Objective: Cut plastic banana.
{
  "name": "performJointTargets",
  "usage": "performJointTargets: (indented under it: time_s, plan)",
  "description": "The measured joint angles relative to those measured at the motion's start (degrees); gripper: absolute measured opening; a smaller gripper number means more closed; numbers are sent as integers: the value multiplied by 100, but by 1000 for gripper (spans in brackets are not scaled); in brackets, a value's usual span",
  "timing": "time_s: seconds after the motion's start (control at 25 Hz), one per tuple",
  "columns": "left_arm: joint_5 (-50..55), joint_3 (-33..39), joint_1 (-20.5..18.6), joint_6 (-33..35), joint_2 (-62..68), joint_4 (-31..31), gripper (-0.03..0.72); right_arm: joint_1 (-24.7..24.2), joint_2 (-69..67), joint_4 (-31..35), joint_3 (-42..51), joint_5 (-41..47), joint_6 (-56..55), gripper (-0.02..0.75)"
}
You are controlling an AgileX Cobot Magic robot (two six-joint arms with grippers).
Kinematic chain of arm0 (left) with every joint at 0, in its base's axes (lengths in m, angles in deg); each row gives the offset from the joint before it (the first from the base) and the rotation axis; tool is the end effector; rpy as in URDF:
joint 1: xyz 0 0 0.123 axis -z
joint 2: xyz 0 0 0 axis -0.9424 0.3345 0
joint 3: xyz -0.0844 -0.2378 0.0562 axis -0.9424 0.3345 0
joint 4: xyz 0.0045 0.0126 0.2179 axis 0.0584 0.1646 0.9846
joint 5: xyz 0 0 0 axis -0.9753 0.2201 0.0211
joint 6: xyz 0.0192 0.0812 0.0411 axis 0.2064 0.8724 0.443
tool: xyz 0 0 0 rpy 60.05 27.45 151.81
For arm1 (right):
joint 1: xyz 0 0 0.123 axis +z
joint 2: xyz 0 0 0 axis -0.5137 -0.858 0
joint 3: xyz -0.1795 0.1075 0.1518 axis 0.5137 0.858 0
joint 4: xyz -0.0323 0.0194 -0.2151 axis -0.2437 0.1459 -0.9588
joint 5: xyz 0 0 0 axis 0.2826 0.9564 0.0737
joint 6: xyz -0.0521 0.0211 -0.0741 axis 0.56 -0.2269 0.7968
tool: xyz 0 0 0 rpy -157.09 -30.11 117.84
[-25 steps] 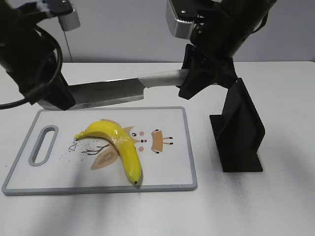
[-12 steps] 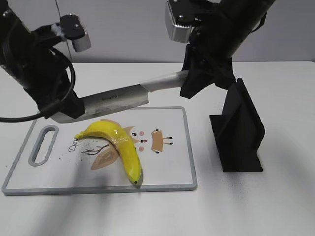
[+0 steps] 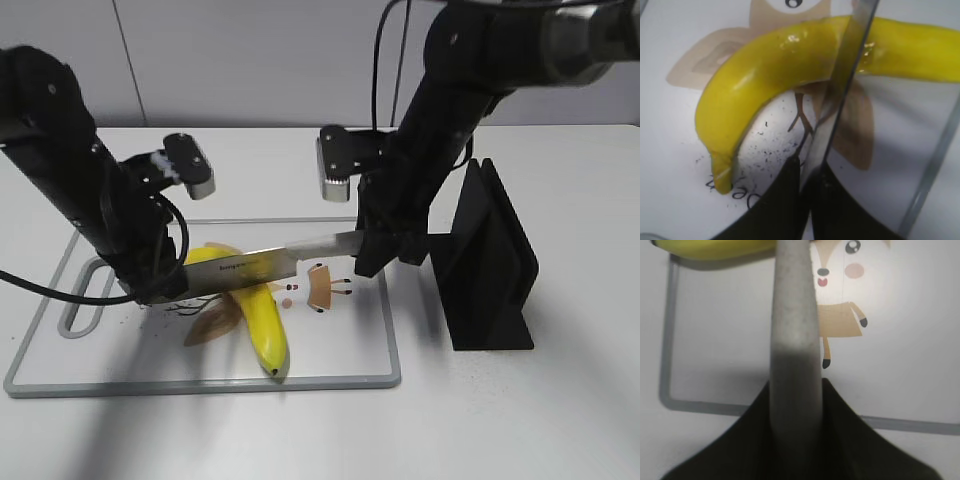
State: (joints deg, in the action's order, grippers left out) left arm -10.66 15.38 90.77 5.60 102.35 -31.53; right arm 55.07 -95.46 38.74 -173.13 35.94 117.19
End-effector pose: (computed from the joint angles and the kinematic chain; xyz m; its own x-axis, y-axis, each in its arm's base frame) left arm 0.2850 -0.1338 0.1570 -0.3779 0.8604 -0.3419 0.9218 0.3841 -0.0523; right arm 0.3367 0.1855 0.1471 -0.0394 -0.9359 -0.3501 -0.9984 0.0230 0.0508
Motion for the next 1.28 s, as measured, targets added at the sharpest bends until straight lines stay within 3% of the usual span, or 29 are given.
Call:
performJointTargets:
  time_s: [0.56,1.04,1.28]
  plan:
    - [-20,-35,-6,13,59,-65,37,18,-67,-300,24,-353,-8,179]
    - [615,-10,49,-30,-2238,384,24,74,1626,6,31,236,-44,174]
    - [634,-4,49,-30,-2458,443,24,74,1689,105,-8,279,-44,174]
